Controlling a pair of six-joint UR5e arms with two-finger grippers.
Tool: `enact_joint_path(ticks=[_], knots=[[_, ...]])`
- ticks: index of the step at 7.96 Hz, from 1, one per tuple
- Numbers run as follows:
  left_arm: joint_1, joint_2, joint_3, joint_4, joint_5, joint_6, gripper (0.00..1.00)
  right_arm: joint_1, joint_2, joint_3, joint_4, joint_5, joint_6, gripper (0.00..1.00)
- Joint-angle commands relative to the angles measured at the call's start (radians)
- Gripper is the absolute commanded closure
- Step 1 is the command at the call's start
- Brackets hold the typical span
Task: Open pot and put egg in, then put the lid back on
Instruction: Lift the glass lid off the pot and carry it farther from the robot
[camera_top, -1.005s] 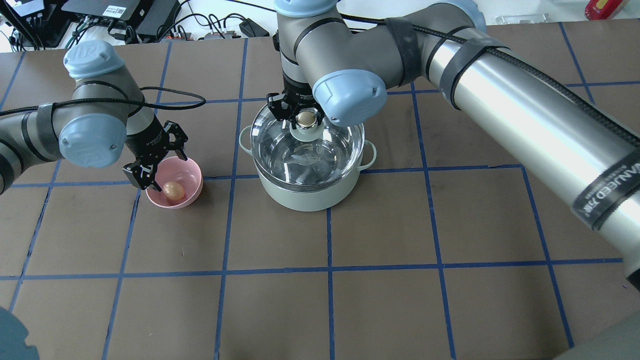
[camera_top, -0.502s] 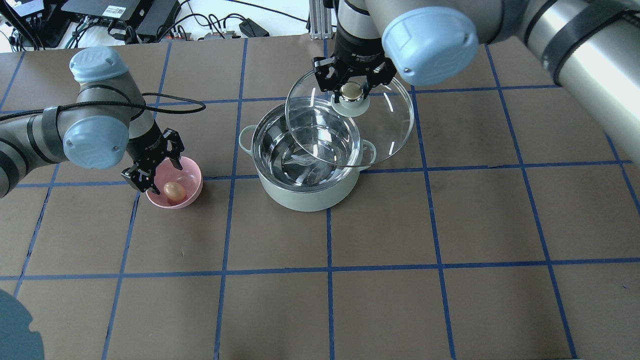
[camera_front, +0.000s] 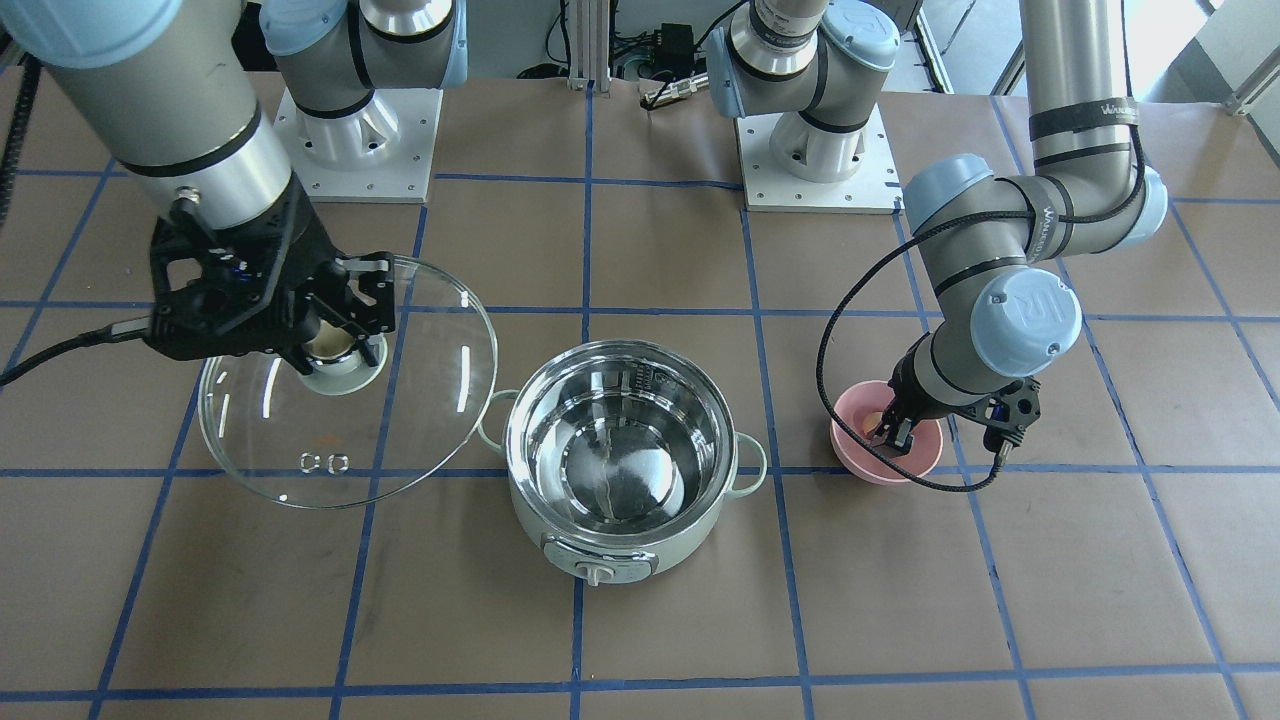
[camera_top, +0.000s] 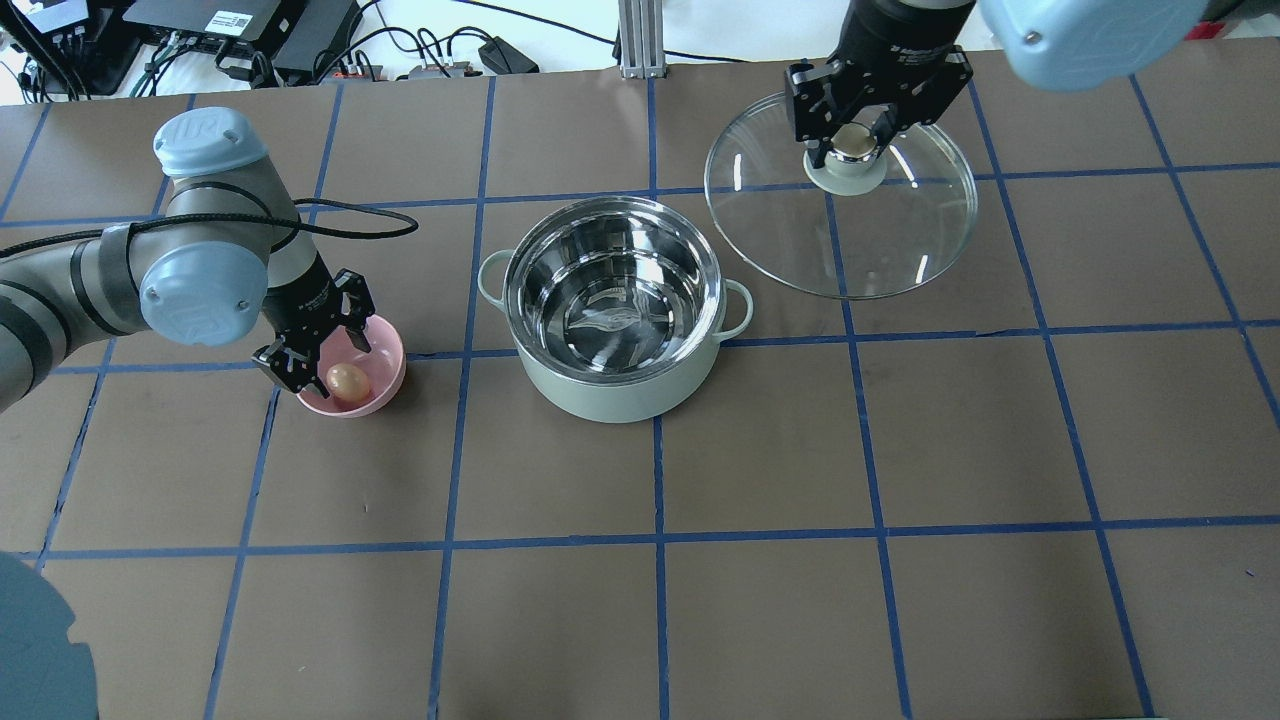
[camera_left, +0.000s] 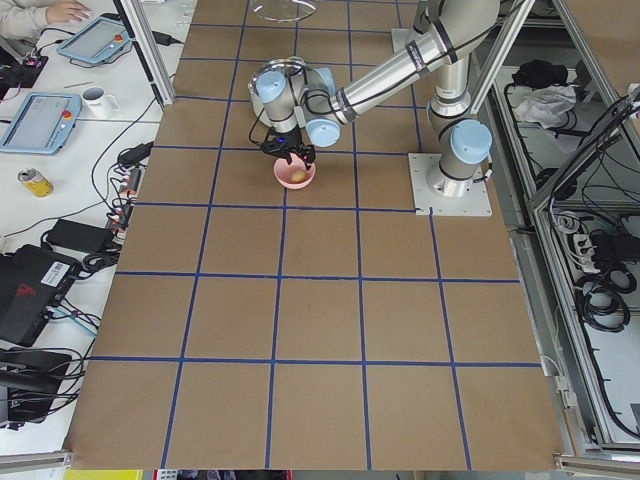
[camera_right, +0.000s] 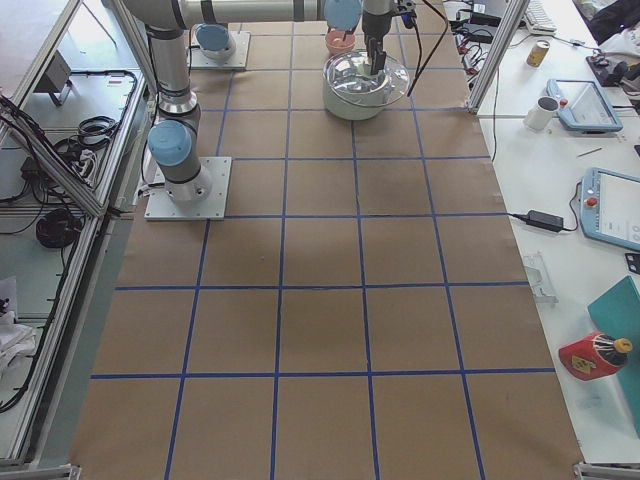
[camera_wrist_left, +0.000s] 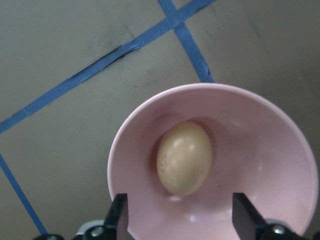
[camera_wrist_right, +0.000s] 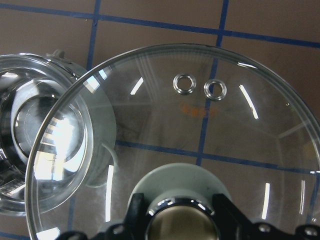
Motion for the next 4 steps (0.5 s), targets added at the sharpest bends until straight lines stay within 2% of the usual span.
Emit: enact_joint_path(ticks=[1,4], knots=[[0.000,-0.017,-0.001,0.030,0.001,0.031,0.23,-0.083,-0.010,0.006,0.013,-0.004,-0.078,1.00],[0.000,-0.034,-0.002,0.066,-0.002,0.094,0.23,-0.088,-0.013,0.030,0.002,-0.052,-0.112,1.00]])
